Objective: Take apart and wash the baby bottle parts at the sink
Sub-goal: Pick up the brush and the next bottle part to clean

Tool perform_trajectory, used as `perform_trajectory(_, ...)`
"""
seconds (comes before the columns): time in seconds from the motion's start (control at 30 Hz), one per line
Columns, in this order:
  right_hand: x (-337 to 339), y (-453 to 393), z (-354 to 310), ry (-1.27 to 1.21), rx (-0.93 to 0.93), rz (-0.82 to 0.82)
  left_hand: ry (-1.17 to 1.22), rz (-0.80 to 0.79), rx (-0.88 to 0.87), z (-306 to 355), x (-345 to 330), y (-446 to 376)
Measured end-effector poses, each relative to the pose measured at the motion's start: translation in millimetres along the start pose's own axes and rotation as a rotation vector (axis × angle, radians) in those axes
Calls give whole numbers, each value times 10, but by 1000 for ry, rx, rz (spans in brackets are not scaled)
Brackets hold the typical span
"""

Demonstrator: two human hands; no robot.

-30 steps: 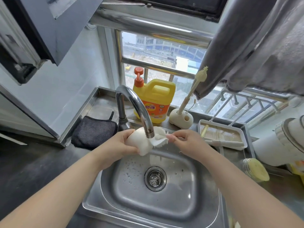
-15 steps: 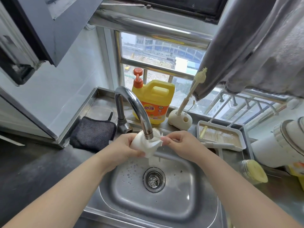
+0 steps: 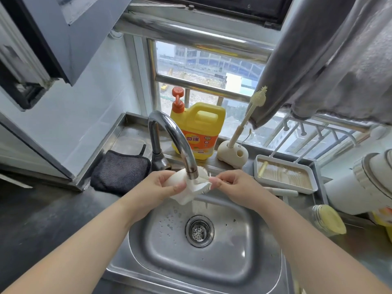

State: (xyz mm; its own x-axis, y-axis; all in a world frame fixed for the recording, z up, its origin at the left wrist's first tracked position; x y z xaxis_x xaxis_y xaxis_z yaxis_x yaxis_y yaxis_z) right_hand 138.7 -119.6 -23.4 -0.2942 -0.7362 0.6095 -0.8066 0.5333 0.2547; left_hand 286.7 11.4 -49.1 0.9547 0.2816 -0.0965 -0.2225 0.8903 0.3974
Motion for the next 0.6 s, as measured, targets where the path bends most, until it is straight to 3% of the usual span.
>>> perform_trajectory(0.2,137,-2,38,57,-64,94,-109,3,14,-60,-28,0)
perform_trajectory(0.37,-49,13,35,66,-34,25,-196,20,-18,-55,-38,-35)
perform_trajectory(0.6,56,28,-1,-38,-13,73,135,-40,-25,-29,-112,-22)
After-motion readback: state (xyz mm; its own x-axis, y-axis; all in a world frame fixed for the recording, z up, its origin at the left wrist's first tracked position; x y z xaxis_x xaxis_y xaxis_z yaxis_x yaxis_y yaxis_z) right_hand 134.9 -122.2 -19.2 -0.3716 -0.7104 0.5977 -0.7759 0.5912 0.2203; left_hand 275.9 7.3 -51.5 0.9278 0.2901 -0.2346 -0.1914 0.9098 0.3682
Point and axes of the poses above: each hand's wrist, its own y-axis away from the middle knuckle, its own x-axis out of the back of the hand, z = x × y, the point moved 6 cm from there along -y, towards the middle knuckle, and after that the axes turned 4 degrees about x, right-handed, at the moved point
